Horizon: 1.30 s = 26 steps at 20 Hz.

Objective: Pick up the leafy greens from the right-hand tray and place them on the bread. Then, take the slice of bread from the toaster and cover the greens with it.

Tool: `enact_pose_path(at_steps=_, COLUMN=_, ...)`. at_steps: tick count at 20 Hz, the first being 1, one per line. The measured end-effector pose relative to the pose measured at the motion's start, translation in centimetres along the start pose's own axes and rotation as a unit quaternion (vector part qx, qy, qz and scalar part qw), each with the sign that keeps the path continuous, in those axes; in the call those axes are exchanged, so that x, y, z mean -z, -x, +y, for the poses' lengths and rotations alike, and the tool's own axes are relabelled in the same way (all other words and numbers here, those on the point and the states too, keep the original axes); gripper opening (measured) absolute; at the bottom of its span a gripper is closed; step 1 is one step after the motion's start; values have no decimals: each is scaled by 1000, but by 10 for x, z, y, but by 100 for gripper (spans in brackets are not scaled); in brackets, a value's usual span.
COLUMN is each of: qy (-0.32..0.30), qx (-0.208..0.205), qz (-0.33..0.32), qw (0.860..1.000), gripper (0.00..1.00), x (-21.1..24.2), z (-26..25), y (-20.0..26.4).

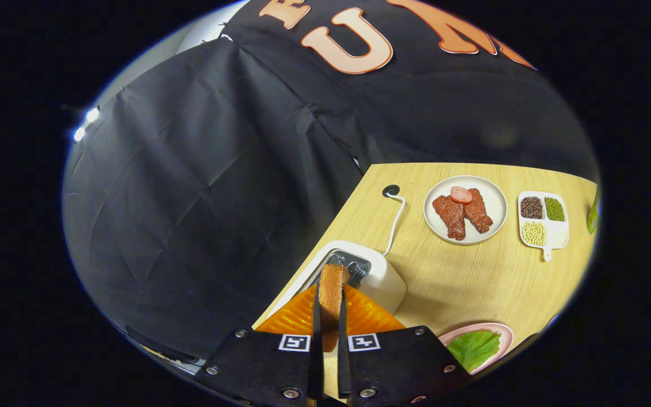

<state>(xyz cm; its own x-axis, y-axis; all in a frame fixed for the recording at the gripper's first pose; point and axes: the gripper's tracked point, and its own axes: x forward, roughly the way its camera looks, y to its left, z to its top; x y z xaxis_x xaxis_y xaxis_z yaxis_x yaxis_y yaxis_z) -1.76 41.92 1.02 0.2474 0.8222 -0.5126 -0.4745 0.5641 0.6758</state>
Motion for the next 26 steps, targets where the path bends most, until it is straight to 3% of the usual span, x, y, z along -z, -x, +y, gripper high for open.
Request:
enact_pose_path(at_steps=10, qy=-12, qx=-33, qz=-31, qw=999, gripper=10, x=13, z=-22, y=49)
enact_pose_path(at_steps=13, qy=-2, qx=-20, qz=-49, qw=999, gripper=10, x=17, z=-38, y=68)
enact_pose_path(at_steps=26, qy=-66, qx=1, qz=-59, qw=996, gripper=10, x=69, z=-119, y=119)
